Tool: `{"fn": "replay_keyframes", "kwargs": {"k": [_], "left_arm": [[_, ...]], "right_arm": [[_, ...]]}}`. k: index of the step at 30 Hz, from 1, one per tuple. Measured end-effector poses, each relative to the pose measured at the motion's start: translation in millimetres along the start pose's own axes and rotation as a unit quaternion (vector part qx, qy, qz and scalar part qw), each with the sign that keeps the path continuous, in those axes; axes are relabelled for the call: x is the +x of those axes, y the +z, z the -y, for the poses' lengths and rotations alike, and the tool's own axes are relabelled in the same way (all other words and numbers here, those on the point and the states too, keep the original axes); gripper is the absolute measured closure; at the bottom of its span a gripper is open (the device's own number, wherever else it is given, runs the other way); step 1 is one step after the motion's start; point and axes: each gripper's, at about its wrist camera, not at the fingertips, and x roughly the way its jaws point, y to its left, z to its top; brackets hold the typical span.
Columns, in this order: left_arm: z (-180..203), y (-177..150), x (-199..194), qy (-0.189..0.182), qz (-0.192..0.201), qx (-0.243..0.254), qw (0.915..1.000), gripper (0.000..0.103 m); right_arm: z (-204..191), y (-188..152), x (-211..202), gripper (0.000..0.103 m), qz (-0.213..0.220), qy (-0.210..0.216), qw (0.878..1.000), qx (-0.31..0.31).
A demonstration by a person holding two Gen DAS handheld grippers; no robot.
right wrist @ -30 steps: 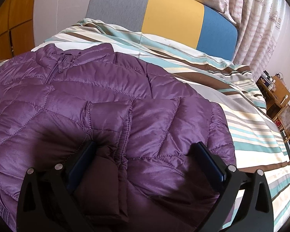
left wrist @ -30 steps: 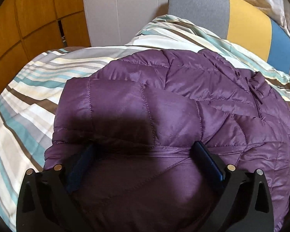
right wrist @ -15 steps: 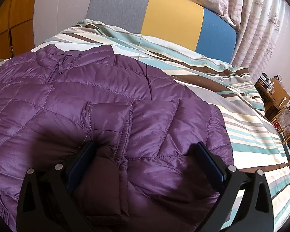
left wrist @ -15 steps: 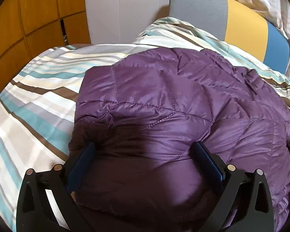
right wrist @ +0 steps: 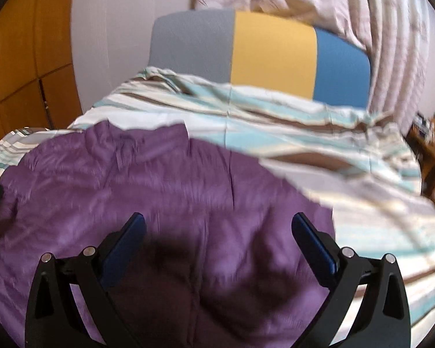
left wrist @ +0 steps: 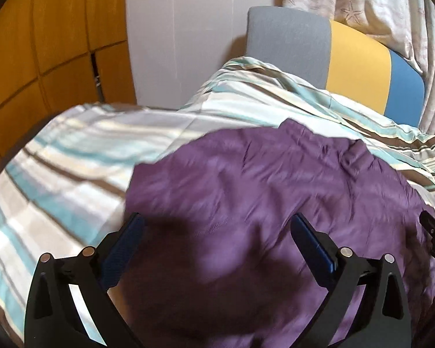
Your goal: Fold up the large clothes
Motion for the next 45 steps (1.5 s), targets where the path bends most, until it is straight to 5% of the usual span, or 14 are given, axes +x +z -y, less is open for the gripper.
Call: {"fn": "replay_keyframes", "kwargs": {"k": [6, 12, 15, 16, 18, 20, 22, 27, 32, 39, 45], "left_arm": [[22, 31, 42, 0.018, -0.021, 0.019, 0.9994, 0.003], [36, -2, 81, 0.050, -0.030, 0.045, 0.9973, 0.003], [36, -3, 83, 0.053, -0.033, 0.045, 0.9970, 0.003], [36, -3, 84, 0.053, -0.034, 0.044, 0.9970, 0.003], [36, -3, 84, 0.053, -0.034, 0.044, 0.9970, 0.003], [36, -3, 83, 0.054, -0.033, 0.045, 0.9970, 0.003], [38, -3, 84, 0.056, -0.033, 0.050, 0.9966, 0.003], [42, 3, 87, 0.064, -0.053, 0.066, 0.9944, 0.003], [36, 40, 81, 0.050, -0.060, 0.043, 0.9960, 0.003], [32, 74, 141, 0.085, -0.079, 0.038, 0.9925, 0.006], [4, 63, 157, 0.085, -0.060, -0.041, 0.9937, 0.006]], "right_arm": [[4, 43, 55, 0.015, -0.051, -0.030, 0.998, -0.014], [39, 52, 118, 0.015, -0.111, -0.038, 0.993, 0.020], [50, 44, 141, 0.018, -0.138, -0.009, 0.990, 0.034], [53, 41, 144, 0.024, -0.140, 0.000, 0.989, 0.045], [51, 37, 139, 0.064, -0.129, 0.014, 0.990, 0.050], [36, 36, 126, 0.081, -0.109, -0.002, 0.994, 0.011], [28, 28, 116, 0.082, -0.086, -0.035, 0.996, -0.010], [43, 23, 124, 0.069, -0.090, -0.027, 0.995, 0.033], [27, 23, 122, 0.061, -0.079, -0.078, 0.994, -0.005], [27, 22, 123, 0.059, -0.075, -0.084, 0.994, -0.007], [29, 21, 123, 0.047, -0.072, -0.089, 0.993, 0.000]]}}
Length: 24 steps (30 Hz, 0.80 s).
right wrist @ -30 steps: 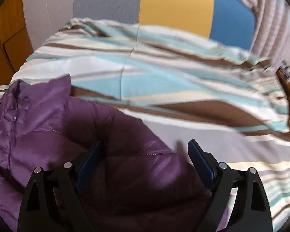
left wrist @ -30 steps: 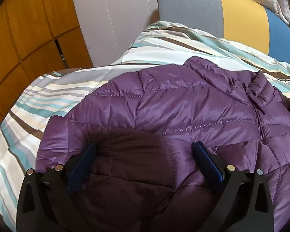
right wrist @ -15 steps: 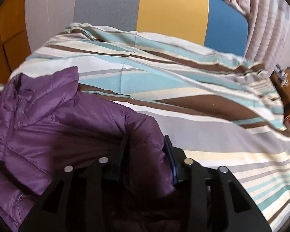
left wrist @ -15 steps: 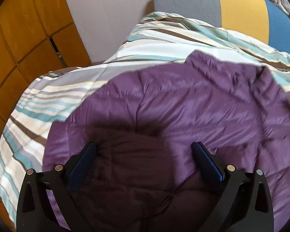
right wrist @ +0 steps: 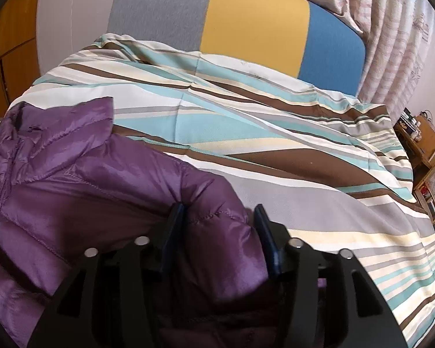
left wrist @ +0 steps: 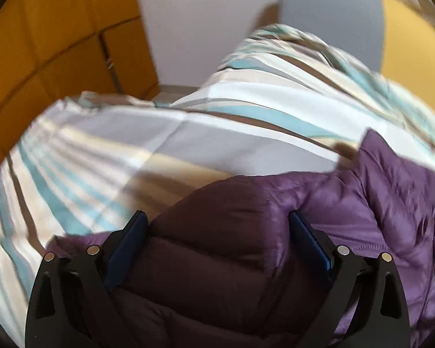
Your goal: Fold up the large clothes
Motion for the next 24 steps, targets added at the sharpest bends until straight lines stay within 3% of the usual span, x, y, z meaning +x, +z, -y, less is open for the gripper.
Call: {"fn": "replay_keyframes", "kwargs": {"k": [7, 9, 12, 15, 17, 20, 24], "left_arm": [[4, 5, -3, 0.006, -0.015, 0.016, 0.9997, 0.003], [1, 6, -24, 0.005, -0.024, 0.034, 0.9991, 0.003], [-10, -1, -71, 0.000, 0.037, 0.037, 0.9986, 0.003], [-32, -27, -119, -0.038, 0.083, 0.047, 0.9947, 0.003], [-43, -45, -134, -0.063, 0.076, 0.051, 0.9939, 0.003], [-63, -85, -157, -0.099, 0.060, 0.055, 0.9918, 0.003], [-90, -147, -186, -0.149, 0.041, 0.062, 0.9861, 0.003]], "right_arm": [[4, 3, 5, 0.039, -0.003, -0.001, 1.000, 0.008], [12, 5, 6, 0.024, -0.010, 0.012, 1.000, 0.024], [32, 9, -5, 0.015, -0.012, 0.038, 0.997, 0.059], [53, 8, -50, 0.014, 0.036, 0.061, 0.992, 0.102], [59, -1, -79, 0.013, 0.034, 0.103, 0.989, 0.102], [59, -29, -120, 0.013, 0.031, 0.121, 0.990, 0.062], [70, -92, -168, 0.017, 0.008, 0.169, 0.985, 0.039]]}}
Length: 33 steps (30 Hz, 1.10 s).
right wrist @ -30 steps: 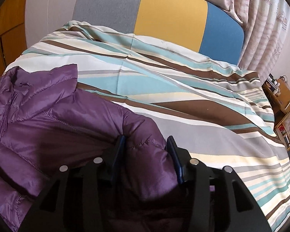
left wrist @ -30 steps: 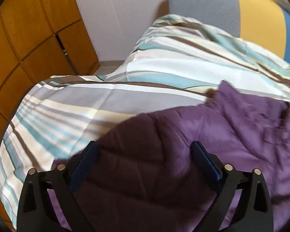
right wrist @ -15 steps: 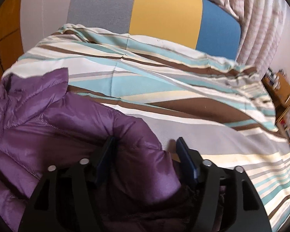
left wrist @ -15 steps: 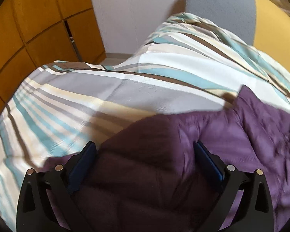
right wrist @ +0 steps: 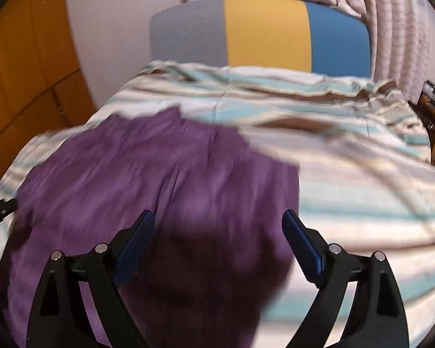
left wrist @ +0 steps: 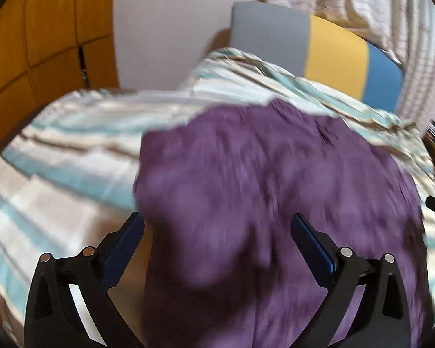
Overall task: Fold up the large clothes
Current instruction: 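Grasp the jacket hem with the right tool while the left tool grasps it too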
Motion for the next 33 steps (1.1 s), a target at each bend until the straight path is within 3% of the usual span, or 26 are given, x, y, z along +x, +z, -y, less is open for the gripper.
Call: {"fn": "replay_keyframes", "kwargs": {"k": [5, 8, 12, 19, 25, 28, 30, 32, 33], "left_arm": [[-23, -62, -38, 0.011, -0.016, 0.014, 0.9997, 0.003], [-40, -88, -57, 0.006, -0.017, -0.002, 0.9998, 0.003], [-53, -114, -71, -0.017, -0.030, -0.024, 0.9991, 0.003], [-59, -155, -94, -0.040, -0.046, -0.025, 0.9978, 0.006], [-49, -171, -105, -0.051, -0.050, 0.007, 0.9974, 0.023], [-46, -174, -109, -0.061, -0.053, 0.003, 0.9967, 0.037], [-43, -174, -112, -0.074, -0.059, 0.006, 0.9955, 0.061], [-41, -170, -116, -0.096, -0.063, 0.003, 0.9934, 0.085], [-41, -168, -117, -0.104, -0.063, -0.001, 0.9926, 0.090]], "right_arm": [[16, -76, -48, 0.030, -0.043, 0.006, 0.999, 0.010], [34, -115, -73, 0.034, -0.064, 0.000, 0.997, 0.031], [48, -152, -97, 0.035, -0.082, 0.005, 0.996, 0.038], [42, -194, -131, 0.042, -0.108, 0.063, 0.991, 0.039], [19, -208, -131, 0.062, -0.125, 0.097, 0.987, 0.008], [7, -211, -127, 0.076, -0.122, 0.105, 0.987, -0.002], [3, -210, -128, 0.090, -0.115, 0.114, 0.987, -0.013], [3, -208, -129, 0.093, -0.104, 0.120, 0.987, -0.009], [5, -206, -130, 0.094, -0.098, 0.124, 0.987, -0.001]]}}
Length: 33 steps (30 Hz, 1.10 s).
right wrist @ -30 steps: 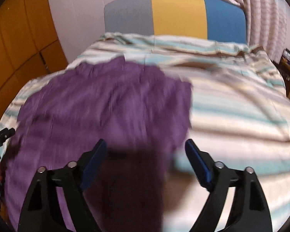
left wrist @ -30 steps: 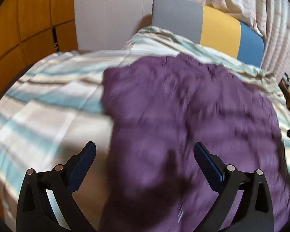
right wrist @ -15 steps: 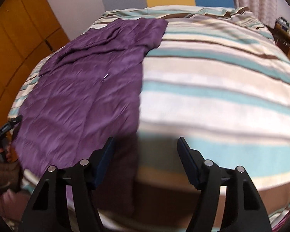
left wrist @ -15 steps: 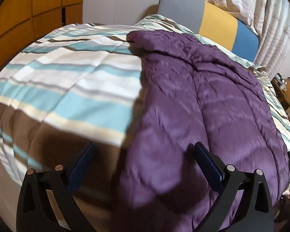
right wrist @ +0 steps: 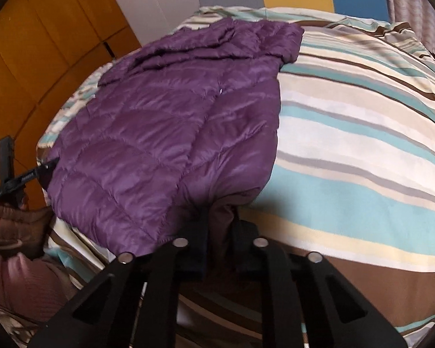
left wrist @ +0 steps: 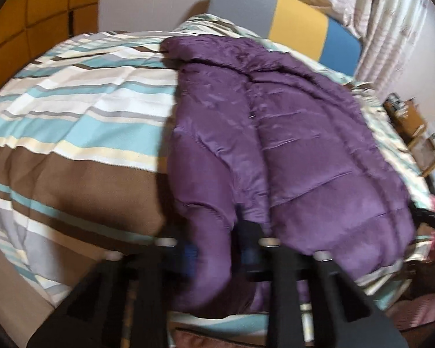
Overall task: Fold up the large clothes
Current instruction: 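Grasp the jacket hem with the right tool while the left tool grasps it too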
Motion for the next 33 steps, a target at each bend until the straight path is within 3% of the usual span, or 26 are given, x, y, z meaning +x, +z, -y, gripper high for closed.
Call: {"fn": "replay_keyframes", "kwargs": {"k": [12, 21, 27, 33], "left_arm": [[-8, 55, -19, -0.058, 0.040, -0.065, 0.9954, 0.093], [-18, 116, 0, -0.084, 0.063, -0.107, 0.9887, 0.093], [-27, 158, 34, -0.083, 0.050, -0.138, 0.9856, 0.093], [-24, 181, 67, -0.059, 0.038, -0.124, 0.9898, 0.093]], "right_arm": [[3, 54, -23, 0.095, 0.084, 0.053, 0.994, 0.037], [20, 111, -14, 0.096, 0.126, 0.066, 0.984, 0.107], [46, 147, 10, 0.096, 0.129, 0.071, 0.975, 0.166], [71, 165, 39, 0.096, 0.129, 0.085, 0.963, 0.222]]}}
